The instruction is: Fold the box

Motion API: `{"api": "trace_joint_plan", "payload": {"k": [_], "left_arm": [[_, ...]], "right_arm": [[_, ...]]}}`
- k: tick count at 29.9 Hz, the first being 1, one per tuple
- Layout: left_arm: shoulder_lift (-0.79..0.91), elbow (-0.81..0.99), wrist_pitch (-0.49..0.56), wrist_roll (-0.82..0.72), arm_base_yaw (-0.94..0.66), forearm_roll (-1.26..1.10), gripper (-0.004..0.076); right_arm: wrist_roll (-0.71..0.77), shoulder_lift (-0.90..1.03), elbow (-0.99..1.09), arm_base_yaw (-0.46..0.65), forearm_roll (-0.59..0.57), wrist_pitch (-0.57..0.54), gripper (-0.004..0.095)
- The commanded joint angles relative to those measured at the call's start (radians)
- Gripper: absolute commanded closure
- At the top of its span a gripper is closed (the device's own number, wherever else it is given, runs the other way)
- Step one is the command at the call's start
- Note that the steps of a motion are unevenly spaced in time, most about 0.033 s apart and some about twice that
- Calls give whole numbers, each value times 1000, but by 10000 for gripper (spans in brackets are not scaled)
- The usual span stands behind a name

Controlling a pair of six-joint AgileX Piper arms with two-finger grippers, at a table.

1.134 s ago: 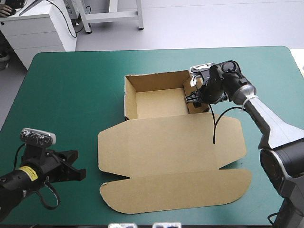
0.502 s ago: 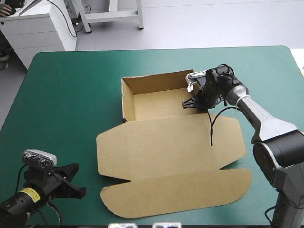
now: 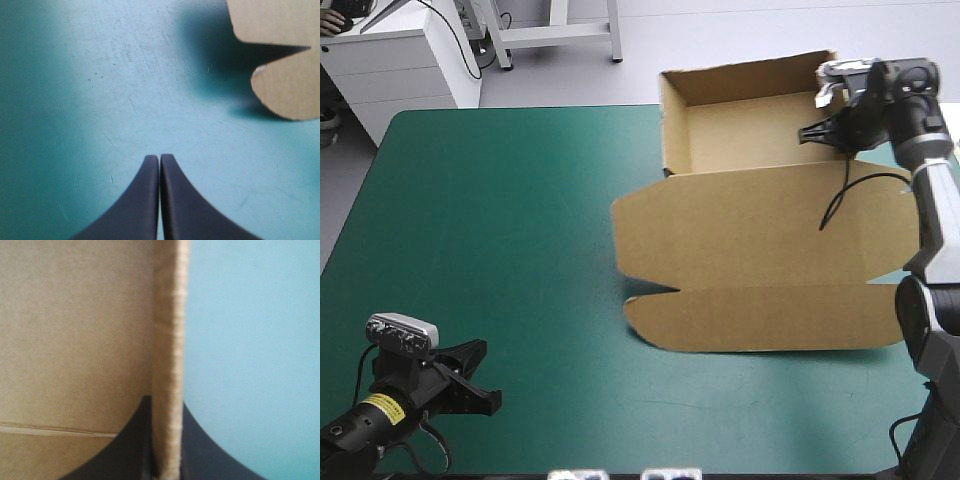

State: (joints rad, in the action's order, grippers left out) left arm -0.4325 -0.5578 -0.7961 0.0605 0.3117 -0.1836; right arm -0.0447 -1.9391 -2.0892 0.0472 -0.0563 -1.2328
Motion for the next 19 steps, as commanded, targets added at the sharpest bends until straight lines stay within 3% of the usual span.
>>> {"api": "trace_joint_plan", "payload": {"k": [1,10,19], "left_arm": [[-8,-28,61,-4,3,-31,732],[-8,-28,61,-4,3,-31,732],[-8,-28,49,-4,3,-31,732]], "right_arm": [[-6,57,-45,133,-7,-17,928],[3,-58,-45,341,8,-17,928],[-11,-159,-45,371,33,-17,911]]}}
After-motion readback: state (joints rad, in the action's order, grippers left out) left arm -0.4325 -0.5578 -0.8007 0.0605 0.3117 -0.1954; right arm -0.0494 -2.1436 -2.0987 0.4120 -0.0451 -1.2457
